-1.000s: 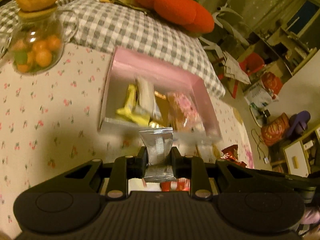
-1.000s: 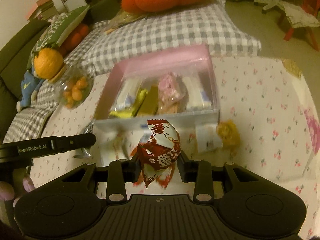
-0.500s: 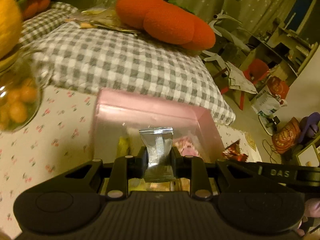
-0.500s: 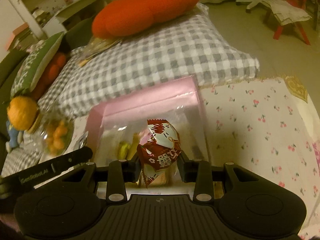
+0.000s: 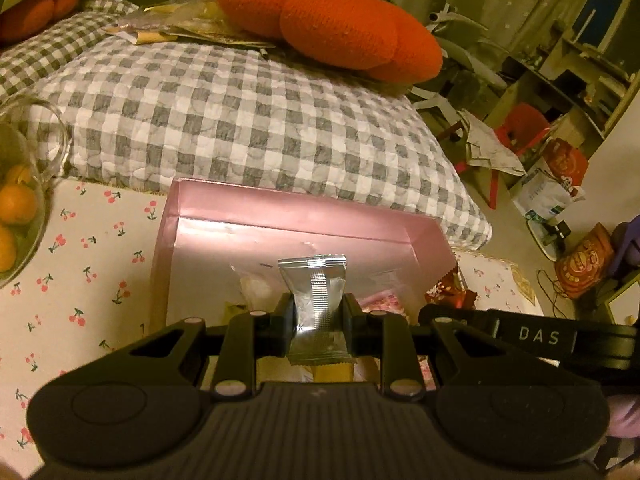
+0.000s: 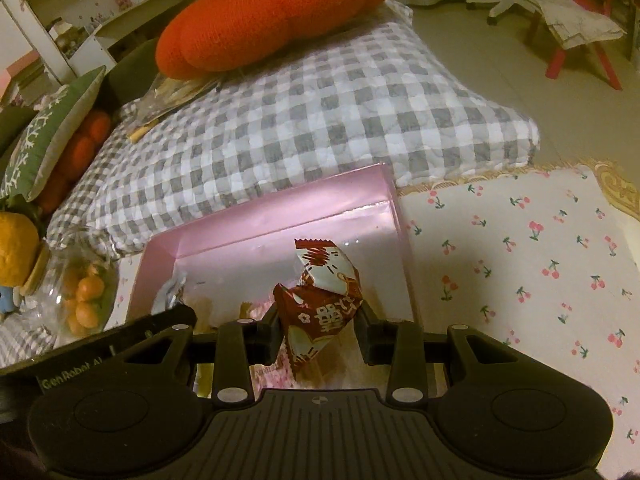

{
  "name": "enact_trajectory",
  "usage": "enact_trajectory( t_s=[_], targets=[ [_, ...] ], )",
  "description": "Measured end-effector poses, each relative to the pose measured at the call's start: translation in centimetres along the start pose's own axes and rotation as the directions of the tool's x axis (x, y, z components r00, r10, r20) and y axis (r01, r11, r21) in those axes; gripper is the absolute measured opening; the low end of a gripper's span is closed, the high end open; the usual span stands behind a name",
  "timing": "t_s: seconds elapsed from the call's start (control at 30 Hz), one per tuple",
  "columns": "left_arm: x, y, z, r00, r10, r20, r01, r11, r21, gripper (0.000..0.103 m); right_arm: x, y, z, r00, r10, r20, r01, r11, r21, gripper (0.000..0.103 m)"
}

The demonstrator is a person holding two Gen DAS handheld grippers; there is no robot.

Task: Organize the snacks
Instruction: 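Carry the silver pack and red candy into the pink box and release both, then withdraw both tools from the box and move them toward the remaining snacks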

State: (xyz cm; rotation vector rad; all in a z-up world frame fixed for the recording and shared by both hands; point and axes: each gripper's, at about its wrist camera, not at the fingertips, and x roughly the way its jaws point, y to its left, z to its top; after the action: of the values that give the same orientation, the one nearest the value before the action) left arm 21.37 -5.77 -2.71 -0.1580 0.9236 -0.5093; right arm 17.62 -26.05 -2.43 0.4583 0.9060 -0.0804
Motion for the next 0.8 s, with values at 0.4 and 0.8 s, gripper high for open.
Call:
enact_trajectory(
  t_s=[0.4, 0.8],
  targets=[
    [-0.5, -0.1, 0.1, 0.999, 0.023, 0.032, -0.024, 0.999, 0.025, 0.055, -1.1, 0.0, 0.5, 0.999, -0.016, 0.033, 0.016, 1.0, -0.009, 0.07],
    [-3.3, -0.9, -0.9, 0.999, 0.014, 0.045, -0.017, 0.998, 0.066, 0.074, -3.9, 0.6, 0.1, 0.998, -0.035, 0.057, 0.038, 0.998, -0.042, 0.079]
  ],
)
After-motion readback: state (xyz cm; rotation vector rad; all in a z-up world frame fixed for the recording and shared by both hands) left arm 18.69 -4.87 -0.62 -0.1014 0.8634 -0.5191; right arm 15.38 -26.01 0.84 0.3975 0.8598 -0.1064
